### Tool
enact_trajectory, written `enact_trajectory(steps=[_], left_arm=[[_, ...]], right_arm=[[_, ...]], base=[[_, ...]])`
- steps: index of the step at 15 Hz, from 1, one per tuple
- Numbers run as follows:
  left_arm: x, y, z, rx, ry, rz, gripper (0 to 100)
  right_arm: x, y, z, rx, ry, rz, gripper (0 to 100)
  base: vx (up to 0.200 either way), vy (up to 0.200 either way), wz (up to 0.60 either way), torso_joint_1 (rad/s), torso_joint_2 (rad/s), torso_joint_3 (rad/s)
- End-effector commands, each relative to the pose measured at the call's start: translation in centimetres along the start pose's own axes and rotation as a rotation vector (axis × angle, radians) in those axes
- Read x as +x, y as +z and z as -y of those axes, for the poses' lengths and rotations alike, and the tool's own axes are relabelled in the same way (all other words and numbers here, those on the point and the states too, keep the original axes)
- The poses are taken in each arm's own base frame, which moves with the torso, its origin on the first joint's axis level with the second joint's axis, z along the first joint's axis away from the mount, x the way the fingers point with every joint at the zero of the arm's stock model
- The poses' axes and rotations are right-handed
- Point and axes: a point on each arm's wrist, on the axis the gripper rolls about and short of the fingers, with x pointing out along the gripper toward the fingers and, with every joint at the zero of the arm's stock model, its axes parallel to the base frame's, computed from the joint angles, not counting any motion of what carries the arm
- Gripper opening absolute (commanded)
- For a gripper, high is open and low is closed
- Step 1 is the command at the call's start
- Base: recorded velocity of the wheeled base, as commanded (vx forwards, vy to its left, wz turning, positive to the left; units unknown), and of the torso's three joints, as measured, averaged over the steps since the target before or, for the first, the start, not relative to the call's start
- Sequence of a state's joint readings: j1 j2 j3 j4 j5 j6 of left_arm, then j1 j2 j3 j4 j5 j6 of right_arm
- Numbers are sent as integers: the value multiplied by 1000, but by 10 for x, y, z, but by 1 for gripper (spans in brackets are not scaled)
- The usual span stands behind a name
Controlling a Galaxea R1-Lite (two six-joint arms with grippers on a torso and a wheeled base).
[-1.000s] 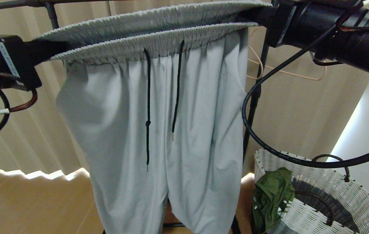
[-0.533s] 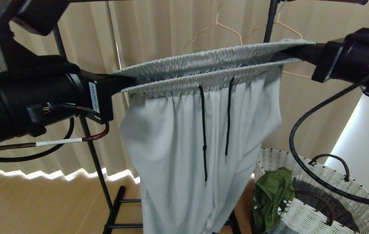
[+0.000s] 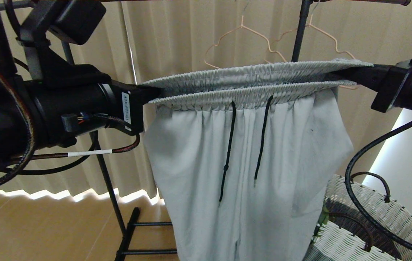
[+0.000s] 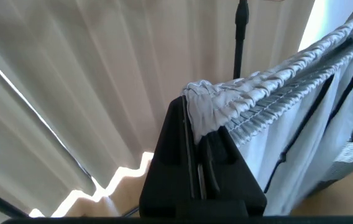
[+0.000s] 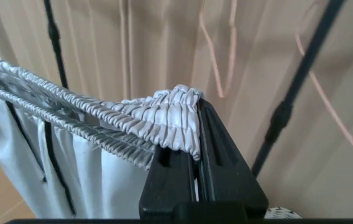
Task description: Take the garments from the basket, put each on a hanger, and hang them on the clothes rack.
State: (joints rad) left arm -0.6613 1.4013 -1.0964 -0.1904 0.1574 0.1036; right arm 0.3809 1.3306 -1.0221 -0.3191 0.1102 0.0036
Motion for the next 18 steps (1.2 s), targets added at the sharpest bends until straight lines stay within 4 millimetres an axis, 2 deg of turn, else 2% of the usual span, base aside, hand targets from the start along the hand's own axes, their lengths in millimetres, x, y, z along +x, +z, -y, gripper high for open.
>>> enact_trajectory(steps=[1, 4, 7, 9, 11, 12, 13, 18], left_arm=[[1, -1, 0, 0, 0, -4, 0], [20, -1, 2, -7, 13, 33, 0], [35, 1, 4, -11, 39, 44, 0], [49, 8, 5, -41, 69, 58, 0], [64, 7, 7, -80, 104, 48, 0], [64, 7, 7, -80, 105, 48, 0], [68, 5, 7, -89, 111, 40, 0], [64, 6, 9, -90, 104, 46, 0]], right_arm=[[-1, 1, 2, -1, -8, 3, 0], [-16, 8, 7, -5, -41, 31, 0], [-40, 14, 3, -4, -37, 26, 0], [-60, 11, -7, -13, 7, 0, 0], [-74, -2, -18, -41, 78, -18, 0], [-75, -2, -18, -43, 80, -17, 0], [-82, -7, -27, -79, 142, -17, 0], [-76, -8, -27, -91, 141, -32, 0]], base=[[0, 0, 0, 0, 0, 0], [0, 0, 0, 0, 0, 0], [0, 0, 0, 0, 0, 0], [0, 0, 0, 0, 0, 0], [0, 0, 0, 0, 0, 0], [0, 0, 0, 0, 0, 0], [0, 0, 0, 0, 0, 0], [0, 0, 0, 0, 0, 0]])
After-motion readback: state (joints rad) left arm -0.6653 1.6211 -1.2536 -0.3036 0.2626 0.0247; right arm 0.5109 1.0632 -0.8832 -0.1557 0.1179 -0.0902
